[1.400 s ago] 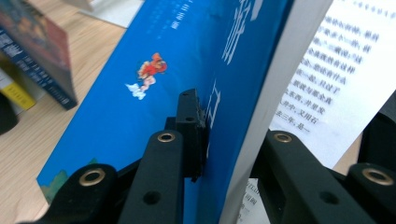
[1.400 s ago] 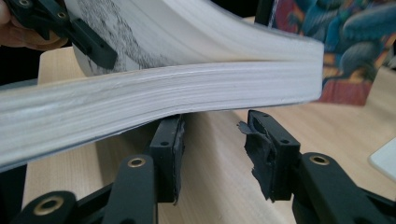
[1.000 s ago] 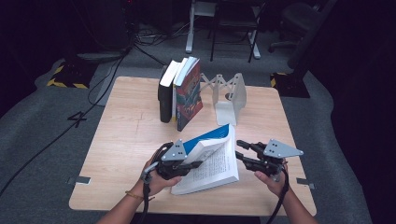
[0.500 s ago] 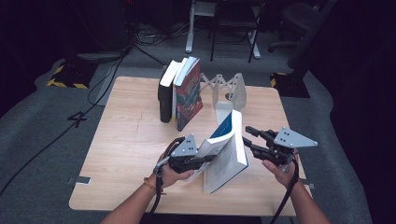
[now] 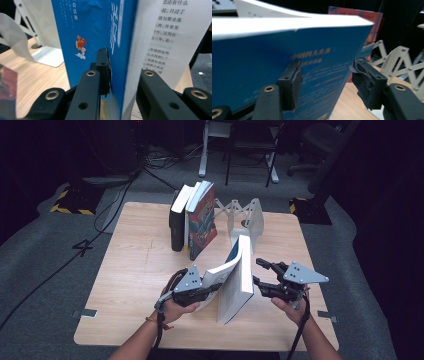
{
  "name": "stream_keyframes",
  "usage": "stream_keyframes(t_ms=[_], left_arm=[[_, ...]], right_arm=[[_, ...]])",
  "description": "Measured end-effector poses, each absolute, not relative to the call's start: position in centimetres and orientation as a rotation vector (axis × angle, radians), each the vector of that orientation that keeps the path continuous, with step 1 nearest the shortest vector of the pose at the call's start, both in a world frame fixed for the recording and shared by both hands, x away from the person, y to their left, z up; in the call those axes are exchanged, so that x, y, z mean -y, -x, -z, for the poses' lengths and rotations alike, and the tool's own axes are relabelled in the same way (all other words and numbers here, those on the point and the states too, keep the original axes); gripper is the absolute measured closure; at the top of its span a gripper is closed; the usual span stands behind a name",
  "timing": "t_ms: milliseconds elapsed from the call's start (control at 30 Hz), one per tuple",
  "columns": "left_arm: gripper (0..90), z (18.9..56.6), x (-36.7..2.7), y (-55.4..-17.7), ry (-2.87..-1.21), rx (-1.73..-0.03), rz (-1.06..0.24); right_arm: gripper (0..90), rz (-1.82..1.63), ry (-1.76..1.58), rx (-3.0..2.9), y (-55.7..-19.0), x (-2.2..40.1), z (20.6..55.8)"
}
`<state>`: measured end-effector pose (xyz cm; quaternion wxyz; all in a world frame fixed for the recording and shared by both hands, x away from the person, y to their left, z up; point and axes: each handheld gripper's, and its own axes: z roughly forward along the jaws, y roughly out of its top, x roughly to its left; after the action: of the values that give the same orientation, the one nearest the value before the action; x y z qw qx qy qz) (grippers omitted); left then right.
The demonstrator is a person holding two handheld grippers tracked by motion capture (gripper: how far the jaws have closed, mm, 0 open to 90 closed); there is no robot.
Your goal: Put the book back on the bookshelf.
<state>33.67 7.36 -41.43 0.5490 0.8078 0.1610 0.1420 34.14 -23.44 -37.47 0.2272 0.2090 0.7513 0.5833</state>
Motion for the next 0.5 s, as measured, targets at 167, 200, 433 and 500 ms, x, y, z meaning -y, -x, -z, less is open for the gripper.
stream_keyframes(t_ms=[167, 200, 433, 500], left_arm=[[75.9, 41.3, -7.5, -33.2, -1.945, -0.381, -0.379], [75.4, 41.4, -7.5, -33.1, -1.946, -0.383, -0.383], [69.1, 41.4, -7.9, -32.5, -1.954, -0.395, -0.432], [66.2, 41.4, -8.3, -32.2, -1.959, -0.397, -0.448]], right_arm=[[37.6, -1.595, -0.567, -2.113, -33.5, 23.2, 38.2], [36.9, -1.582, -0.558, -2.136, -33.2, 23.0, 38.7], [31.0, -1.542, -0.538, -2.202, -32.8, 22.5, 40.6], [30.1, -1.508, -0.533, -2.223, -32.8, 22.3, 41.3]])
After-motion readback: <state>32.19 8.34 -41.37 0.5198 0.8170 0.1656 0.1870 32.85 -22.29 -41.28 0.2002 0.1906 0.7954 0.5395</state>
